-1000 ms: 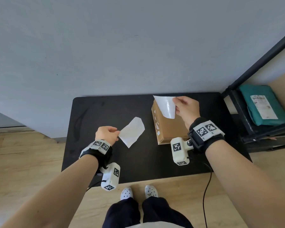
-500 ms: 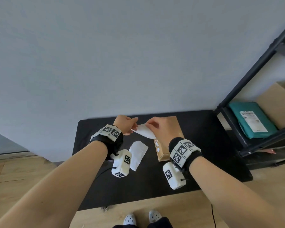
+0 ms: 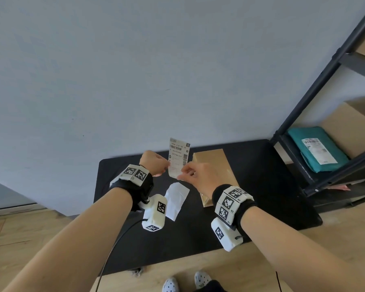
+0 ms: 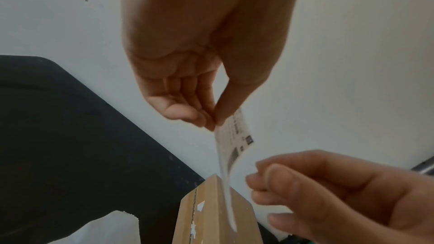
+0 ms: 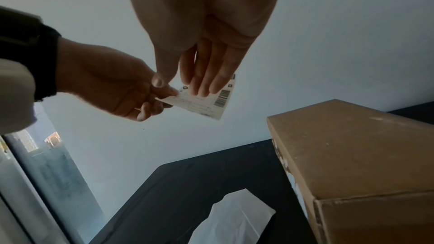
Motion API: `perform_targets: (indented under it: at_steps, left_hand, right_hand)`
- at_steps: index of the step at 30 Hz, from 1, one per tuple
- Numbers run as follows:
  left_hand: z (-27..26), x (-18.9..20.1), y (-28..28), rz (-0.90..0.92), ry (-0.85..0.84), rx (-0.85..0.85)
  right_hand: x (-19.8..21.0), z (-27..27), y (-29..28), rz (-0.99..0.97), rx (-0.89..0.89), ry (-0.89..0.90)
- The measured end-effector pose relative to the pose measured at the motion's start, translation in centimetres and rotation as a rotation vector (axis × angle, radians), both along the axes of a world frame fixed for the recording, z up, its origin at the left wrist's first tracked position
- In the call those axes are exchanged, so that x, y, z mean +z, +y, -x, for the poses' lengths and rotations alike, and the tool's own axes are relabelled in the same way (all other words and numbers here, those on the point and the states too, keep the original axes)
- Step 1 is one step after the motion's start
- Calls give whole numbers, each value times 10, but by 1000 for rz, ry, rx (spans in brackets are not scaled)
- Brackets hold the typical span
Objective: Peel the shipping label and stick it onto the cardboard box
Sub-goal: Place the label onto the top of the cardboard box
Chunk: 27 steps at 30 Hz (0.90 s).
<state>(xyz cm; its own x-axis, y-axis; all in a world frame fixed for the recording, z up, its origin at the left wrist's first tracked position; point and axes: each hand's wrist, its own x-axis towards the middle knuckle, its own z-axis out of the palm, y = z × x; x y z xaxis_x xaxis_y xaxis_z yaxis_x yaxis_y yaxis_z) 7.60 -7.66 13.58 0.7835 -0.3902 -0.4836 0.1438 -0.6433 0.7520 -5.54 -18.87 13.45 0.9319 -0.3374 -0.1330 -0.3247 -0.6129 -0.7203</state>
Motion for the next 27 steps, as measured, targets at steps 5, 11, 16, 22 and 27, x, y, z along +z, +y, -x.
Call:
perform_targets:
  at_steps: [5,11,16,22,27]
  left_hand:
    - [9,-4,-4,163,-3,30]
    - [35,-7,-35,283,34,74]
    - [59,-16,-71,271,99,98]
    - [83,-33,-100,131,90,31]
    - [95,-48,-112,74,59,68]
  right_hand:
    - [1,5,-28,-81,-212,-55]
    - [-9,12,-81,-462,-407,26]
    - [-16,24,-116,-463,-356,63]
    - [-43,35,-149,-429,-349,120]
    - [-65,37,-156,-304,-297,169]
